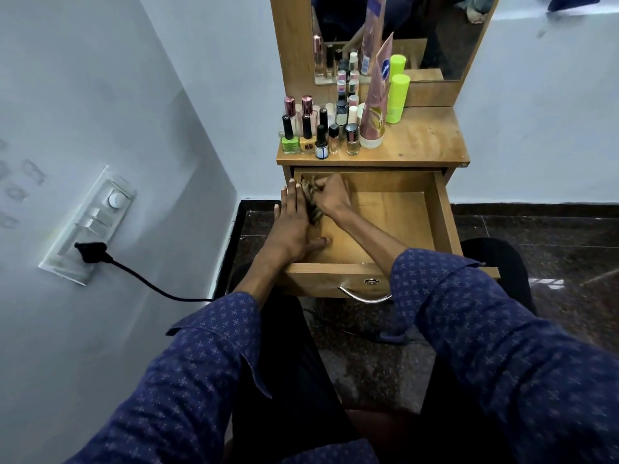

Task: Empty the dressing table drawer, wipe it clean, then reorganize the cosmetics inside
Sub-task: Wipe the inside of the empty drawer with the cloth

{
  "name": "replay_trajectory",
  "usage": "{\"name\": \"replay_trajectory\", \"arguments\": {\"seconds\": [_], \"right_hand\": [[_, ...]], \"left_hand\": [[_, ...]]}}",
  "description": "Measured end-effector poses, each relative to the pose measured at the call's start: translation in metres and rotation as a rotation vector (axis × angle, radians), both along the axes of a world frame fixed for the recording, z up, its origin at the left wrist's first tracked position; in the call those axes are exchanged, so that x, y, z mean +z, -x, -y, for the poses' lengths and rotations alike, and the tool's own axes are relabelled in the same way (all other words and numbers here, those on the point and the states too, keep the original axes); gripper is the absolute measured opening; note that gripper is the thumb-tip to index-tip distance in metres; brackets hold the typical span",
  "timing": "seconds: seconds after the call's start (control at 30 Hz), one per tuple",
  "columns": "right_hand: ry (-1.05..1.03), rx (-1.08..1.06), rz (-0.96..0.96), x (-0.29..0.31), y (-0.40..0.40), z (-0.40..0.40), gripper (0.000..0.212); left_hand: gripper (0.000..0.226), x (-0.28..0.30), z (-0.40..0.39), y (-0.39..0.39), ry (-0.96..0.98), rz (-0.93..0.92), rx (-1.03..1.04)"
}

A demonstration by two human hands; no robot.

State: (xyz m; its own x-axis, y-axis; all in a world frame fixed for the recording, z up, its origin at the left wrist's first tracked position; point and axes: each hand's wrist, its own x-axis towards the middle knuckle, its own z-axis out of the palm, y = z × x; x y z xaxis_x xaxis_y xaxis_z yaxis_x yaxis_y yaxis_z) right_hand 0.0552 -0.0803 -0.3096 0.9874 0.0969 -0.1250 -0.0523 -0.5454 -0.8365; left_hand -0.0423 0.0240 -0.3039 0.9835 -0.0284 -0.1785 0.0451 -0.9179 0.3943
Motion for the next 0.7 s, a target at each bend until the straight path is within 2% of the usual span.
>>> {"name": "replay_trajectory", "arguments": {"seconds": [0.03,0.1,0.27,0.37,0.47,0.57,0.63,0.7], "right_hand": [[0.076,0.104,0.026,0.009,0.006,0.005,0.027],[0.164,0.212,0.071,0.014,0.010,0.010,0.025],[0.240,0.279,0.069,0.020,0.012,0.008,0.023],[0.234,0.194,0.024,0.027,0.005,-0.003,0.037],[0.228,0.055,0.014,0.033,0.003,-0.013,0.038],[0.188,0.005,0.140,0.038,0.011,-0.011,0.048],[0.186,0.025,0.158,0.029,0.016,-0.009,0.045],[0.214,0.108,0.091,0.017,0.019,-0.006,0.033]], "left_hand": [[0.137,0.000,0.000,0.001,0.005,-0.002,0.001],[0.136,0.000,0.001,0.002,-0.001,0.006,0.002],[0.133,0.001,0.002,0.002,-0.014,0.002,0.001],[0.134,0.001,0.000,0.001,-0.001,-0.013,0.004],[0.131,0.003,-0.001,0.001,0.011,-0.030,0.009],[0.127,0.000,-0.002,0.003,0.009,-0.001,0.002],[0.125,0.000,-0.002,0.002,0.020,-0.011,0.003],[0.123,-0.001,-0.001,0.002,-0.001,-0.002,0.008]]}}
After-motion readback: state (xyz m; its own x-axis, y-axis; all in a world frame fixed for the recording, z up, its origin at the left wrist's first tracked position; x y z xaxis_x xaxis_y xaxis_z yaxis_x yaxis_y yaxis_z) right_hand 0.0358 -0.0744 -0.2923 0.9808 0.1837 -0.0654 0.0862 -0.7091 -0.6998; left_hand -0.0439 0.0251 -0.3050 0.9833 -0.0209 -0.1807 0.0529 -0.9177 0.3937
